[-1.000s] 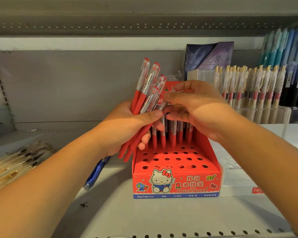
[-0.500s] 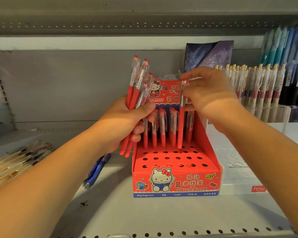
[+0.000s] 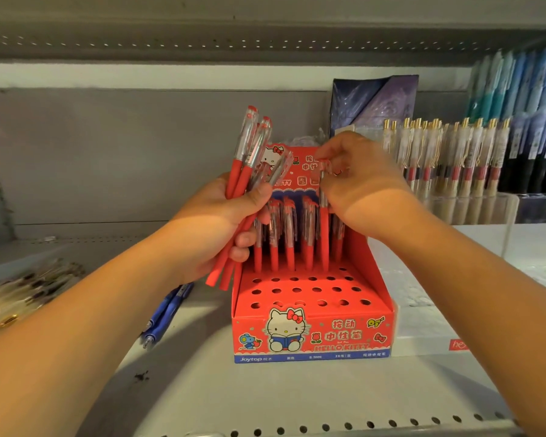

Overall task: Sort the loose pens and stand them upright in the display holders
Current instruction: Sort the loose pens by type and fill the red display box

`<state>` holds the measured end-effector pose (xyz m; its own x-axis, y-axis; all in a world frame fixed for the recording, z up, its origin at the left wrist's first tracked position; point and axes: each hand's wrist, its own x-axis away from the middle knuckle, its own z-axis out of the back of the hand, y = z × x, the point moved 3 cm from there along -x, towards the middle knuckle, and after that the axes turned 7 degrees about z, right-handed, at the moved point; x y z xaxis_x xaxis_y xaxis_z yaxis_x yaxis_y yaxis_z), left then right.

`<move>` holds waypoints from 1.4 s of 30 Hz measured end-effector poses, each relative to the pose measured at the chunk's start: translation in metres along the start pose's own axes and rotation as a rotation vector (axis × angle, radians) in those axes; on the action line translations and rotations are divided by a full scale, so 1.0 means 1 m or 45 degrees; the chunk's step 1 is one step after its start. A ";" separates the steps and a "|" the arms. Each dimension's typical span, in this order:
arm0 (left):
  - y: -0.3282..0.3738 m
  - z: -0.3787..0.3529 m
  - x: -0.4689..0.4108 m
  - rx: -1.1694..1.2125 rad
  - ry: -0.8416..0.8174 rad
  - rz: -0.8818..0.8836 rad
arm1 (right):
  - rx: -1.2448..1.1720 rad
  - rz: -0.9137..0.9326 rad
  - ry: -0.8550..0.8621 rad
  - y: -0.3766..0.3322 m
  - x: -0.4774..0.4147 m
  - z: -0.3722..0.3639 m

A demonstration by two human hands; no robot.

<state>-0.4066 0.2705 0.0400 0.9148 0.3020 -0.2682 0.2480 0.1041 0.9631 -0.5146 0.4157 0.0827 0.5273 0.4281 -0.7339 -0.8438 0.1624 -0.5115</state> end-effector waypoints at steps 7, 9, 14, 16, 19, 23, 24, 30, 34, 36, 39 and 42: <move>0.000 -0.002 0.001 0.004 -0.004 -0.002 | 0.024 -0.025 -0.001 0.003 -0.002 -0.001; 0.000 -0.002 0.001 -0.028 -0.004 -0.009 | 0.056 -0.028 -0.035 0.003 -0.001 -0.002; 0.000 -0.002 0.001 -0.062 0.014 -0.025 | 0.114 -0.068 -0.142 0.000 0.002 0.003; 0.001 -0.003 0.002 -0.047 0.016 -0.031 | 0.302 -0.066 -0.234 -0.003 0.004 0.005; 0.002 -0.004 0.004 -0.034 0.029 -0.035 | 0.490 -0.107 -0.487 -0.008 0.009 0.002; 0.003 -0.006 0.005 -0.036 0.035 -0.026 | 0.652 -0.093 -0.600 -0.011 0.012 0.003; 0.004 -0.007 0.006 -0.045 0.029 -0.028 | 0.680 -0.074 -0.598 -0.011 0.011 0.004; 0.004 -0.011 0.009 -0.078 -0.060 -0.045 | 0.027 -0.036 -0.220 -0.012 0.005 0.007; 0.003 -0.015 0.011 -0.085 -0.170 -0.014 | -0.696 -0.137 -0.133 -0.022 0.014 0.004; 0.003 -0.016 0.012 -0.105 -0.202 -0.003 | -0.780 -0.152 -0.107 -0.024 0.016 0.003; 0.003 -0.018 0.014 -0.161 -0.213 0.000 | -0.899 -0.180 -0.087 -0.025 0.017 0.005; 0.004 -0.017 0.014 -0.156 -0.151 0.018 | -0.985 -0.197 -0.047 -0.025 0.016 0.006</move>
<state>-0.3987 0.2912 0.0395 0.9509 0.1914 -0.2431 0.2005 0.2175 0.9553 -0.4854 0.4237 0.0868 0.6179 0.4823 -0.6209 -0.4453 -0.4362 -0.7820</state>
